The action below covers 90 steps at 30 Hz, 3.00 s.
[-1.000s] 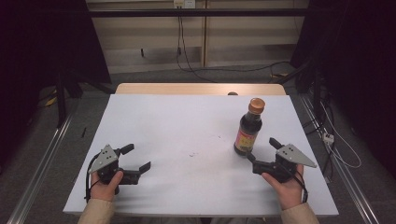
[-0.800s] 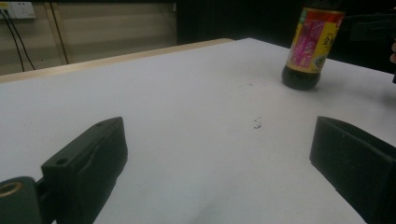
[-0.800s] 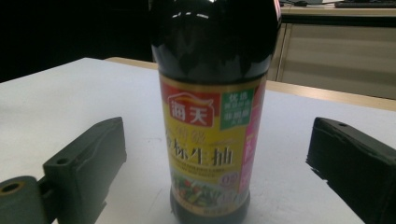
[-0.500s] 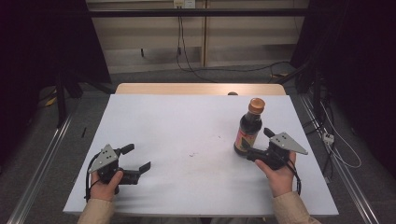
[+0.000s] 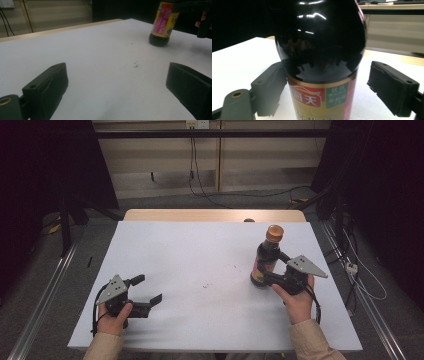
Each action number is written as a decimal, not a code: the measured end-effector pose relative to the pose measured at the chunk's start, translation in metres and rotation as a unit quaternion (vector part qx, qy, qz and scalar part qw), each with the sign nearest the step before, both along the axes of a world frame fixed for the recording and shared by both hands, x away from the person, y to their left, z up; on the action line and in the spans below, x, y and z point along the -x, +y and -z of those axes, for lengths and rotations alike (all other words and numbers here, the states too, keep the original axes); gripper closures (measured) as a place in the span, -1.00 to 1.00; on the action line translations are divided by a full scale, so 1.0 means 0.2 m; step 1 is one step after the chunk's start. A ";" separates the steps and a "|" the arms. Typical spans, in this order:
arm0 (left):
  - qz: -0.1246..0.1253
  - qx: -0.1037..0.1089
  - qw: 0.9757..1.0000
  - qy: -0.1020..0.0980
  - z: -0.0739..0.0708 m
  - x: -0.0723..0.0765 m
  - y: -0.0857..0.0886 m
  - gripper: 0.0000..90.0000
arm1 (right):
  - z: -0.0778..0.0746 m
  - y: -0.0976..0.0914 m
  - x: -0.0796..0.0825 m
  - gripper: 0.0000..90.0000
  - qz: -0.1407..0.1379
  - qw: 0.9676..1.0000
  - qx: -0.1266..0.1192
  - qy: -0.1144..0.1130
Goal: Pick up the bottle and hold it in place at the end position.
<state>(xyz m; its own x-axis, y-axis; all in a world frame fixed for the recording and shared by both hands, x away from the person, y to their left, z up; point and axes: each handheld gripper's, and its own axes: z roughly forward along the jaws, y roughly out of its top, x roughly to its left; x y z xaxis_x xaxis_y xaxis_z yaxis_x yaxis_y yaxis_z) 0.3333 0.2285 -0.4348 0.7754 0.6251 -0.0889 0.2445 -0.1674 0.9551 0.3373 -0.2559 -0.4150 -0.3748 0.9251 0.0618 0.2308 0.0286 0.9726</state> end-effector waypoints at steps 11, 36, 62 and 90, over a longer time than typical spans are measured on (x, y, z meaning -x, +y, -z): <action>-0.001 0.001 1.000 0.003 0.00 0.00 0.00 -0.91 | 0.00 0.00 -0.03 -0.55 -0.012 1.000 -0.001 0.004; -0.004 -0.003 1.000 0.003 0.01 0.00 -0.01 -0.91 | -0.04 0.05 -0.05 -0.32 -0.001 1.000 0.005 0.020; -0.002 -0.002 1.000 0.000 0.01 0.00 -0.01 -0.91 | -0.09 0.31 -0.11 -0.32 0.003 1.000 0.004 0.026; 0.000 0.008 1.000 0.004 0.01 0.00 0.00 -0.91 | -0.12 0.48 -0.24 -0.32 -0.012 0.999 0.011 0.032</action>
<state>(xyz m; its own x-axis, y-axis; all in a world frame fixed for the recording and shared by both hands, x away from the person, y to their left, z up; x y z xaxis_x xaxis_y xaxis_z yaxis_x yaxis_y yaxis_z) 0.3327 0.2279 -0.4362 0.7751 0.6231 -0.1053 0.2528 -0.1531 0.9553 0.3856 -0.1592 -0.3919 -0.3921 0.9175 0.0666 0.2909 0.0550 0.9552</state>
